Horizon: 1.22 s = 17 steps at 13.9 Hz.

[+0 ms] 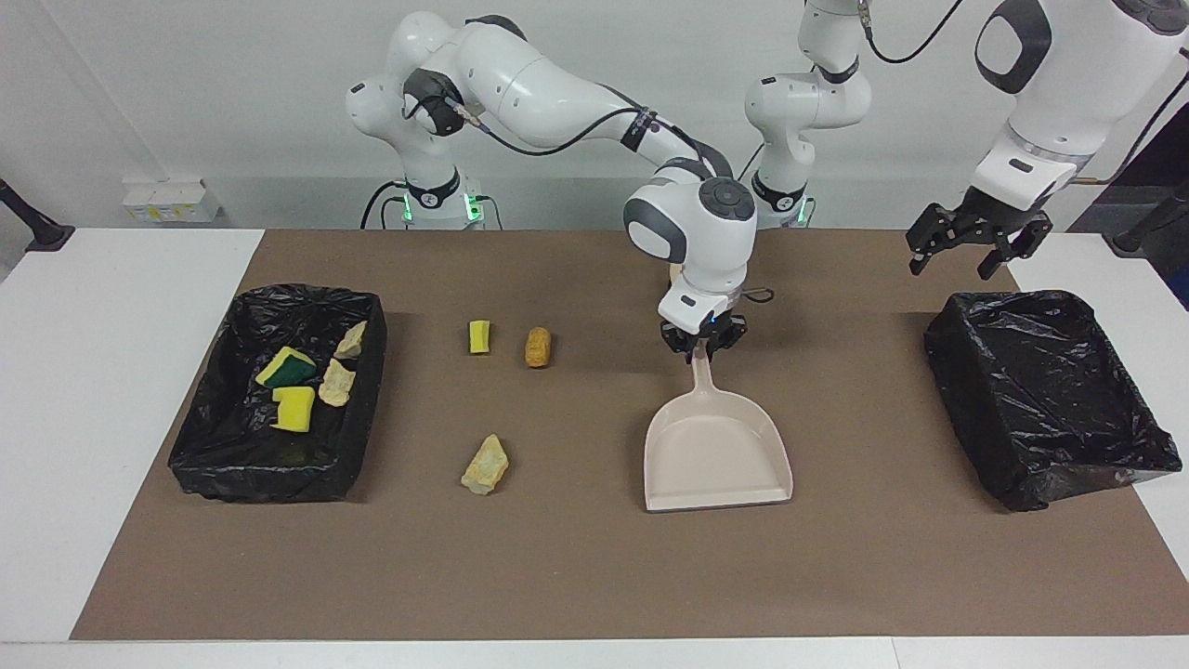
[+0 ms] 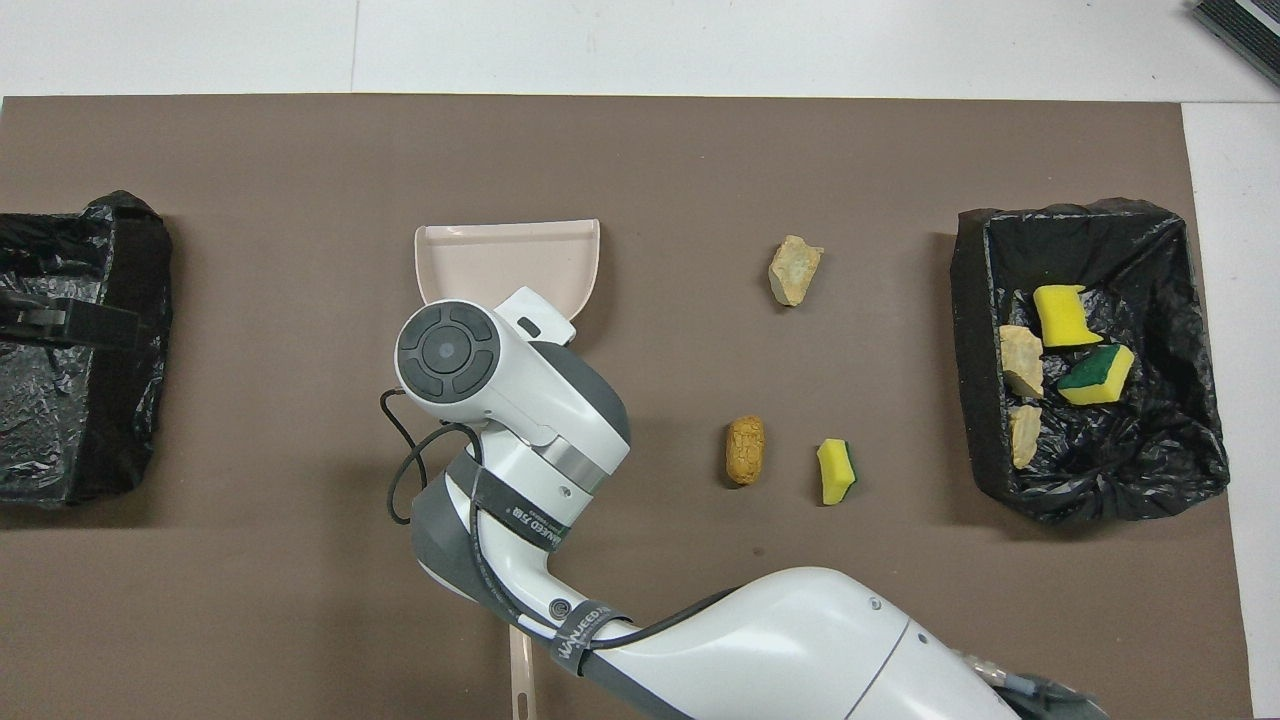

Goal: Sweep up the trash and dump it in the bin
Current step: 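Lower the dustpan onto the table and release it with the right gripper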

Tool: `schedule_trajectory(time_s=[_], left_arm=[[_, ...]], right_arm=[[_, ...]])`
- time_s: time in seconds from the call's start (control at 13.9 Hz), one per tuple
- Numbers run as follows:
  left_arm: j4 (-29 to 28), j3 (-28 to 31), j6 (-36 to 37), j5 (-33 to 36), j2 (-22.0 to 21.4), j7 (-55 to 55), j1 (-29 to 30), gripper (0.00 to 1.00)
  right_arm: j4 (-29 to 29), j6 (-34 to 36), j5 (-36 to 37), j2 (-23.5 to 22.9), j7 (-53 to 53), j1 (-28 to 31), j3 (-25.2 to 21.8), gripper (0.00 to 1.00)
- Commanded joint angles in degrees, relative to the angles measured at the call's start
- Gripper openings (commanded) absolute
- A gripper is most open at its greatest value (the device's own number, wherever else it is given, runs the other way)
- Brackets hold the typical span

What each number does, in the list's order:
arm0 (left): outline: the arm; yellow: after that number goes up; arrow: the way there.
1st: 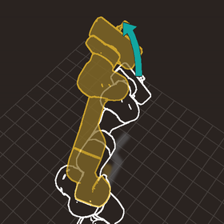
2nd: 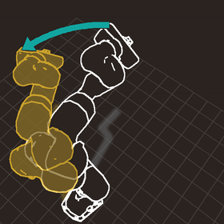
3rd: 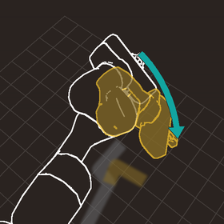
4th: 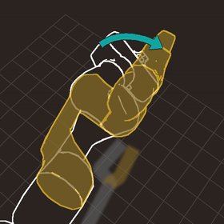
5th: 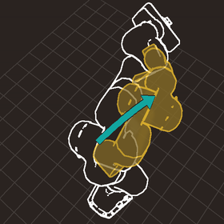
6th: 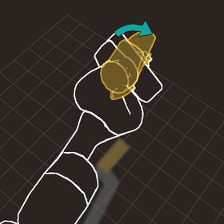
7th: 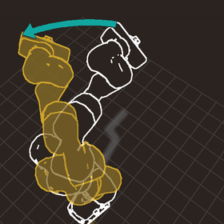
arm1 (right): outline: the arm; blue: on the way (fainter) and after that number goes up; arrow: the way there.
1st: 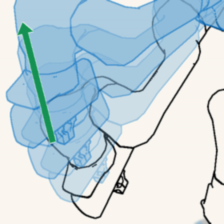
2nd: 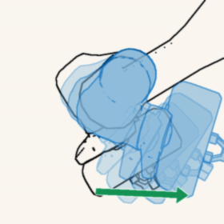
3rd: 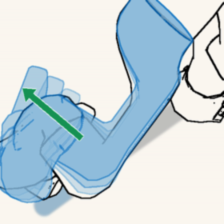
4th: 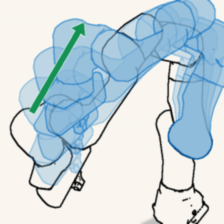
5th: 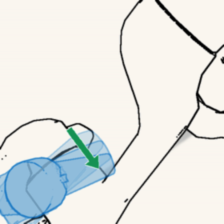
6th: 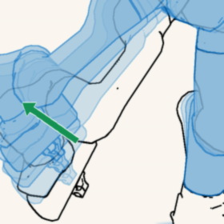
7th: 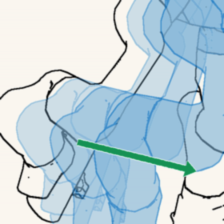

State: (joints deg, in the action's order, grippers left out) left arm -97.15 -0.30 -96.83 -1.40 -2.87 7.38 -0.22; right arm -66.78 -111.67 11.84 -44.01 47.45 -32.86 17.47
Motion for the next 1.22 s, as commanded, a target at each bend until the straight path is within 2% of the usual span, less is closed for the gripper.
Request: schedule_trajectory(time_s=[0.0, 0.07, 0.36, 0.5, 0.57, 0.65, 0.86, 1.01, 1.15], left_arm=[[-0.3, -0.1, 1.0, 0.9, -0.7, -0.3, 0.3, 1.0], [-0.3, -0.1, 1.0, 0.9, -0.7, -0.3, 0.3, 1.0], [0.8, 0.0, 1.7, 1.0, -0.3, -0.3, 0.4, 1.0], [2.2, 0.0, 2.3, 1.1, 0.2, 0.1, 0.7, 1.0], [3.4, 0.1, 3.8, 1.2, 0.7, 0.4, 0.8, 1.0], [4.2, 0.1, 5.0, 1.2, 1.4, 0.4, 0.8, 1.0], [4.7, 0.0, 5.2, 1.1, 1.5, 0.4, 0.8, 1.0], [4.6, 0.1, 5.2, 1.1, 1.5, 0.4, 0.8, 1.0], [4.6, 0.1, 5.3, 1.1, 1.5, 0.4, 0.7, 1.0]], right_arm=[[1.9, -0.4, -1.0, -0.9, 1.2, -0.3, 0.0, 0.55], [1.9, -0.4, -1.0, -0.5, 1.2, -0.3, -0.2, 0.61], [1.3, -0.8, -1.4, 3.5, 0.6, 2.0, -0.2, 0.73], [0.7, -1.1, -1.9, 7.1, 0.4, 5.9, 0.0, 0.85], [-0.4, -0.4, -2.1, 9.6, 0.4, 7.4, 0.0, 0.96], [-2.7, -0.3, -2.0, 12.8, 0.3, 9.2, 0.0, 1.0], [-10.2, 0.0, -2.2, 21.6, -1.3, 12.7, 0.0, 1.0], [-12.8, 0.8, -2.3, 24.5, -1.6, 12.9, -0.1, 1.0], [-12.9, 4.3, -2.3, 26.0, -3.7, 14.4, -0.1, 1.0]])
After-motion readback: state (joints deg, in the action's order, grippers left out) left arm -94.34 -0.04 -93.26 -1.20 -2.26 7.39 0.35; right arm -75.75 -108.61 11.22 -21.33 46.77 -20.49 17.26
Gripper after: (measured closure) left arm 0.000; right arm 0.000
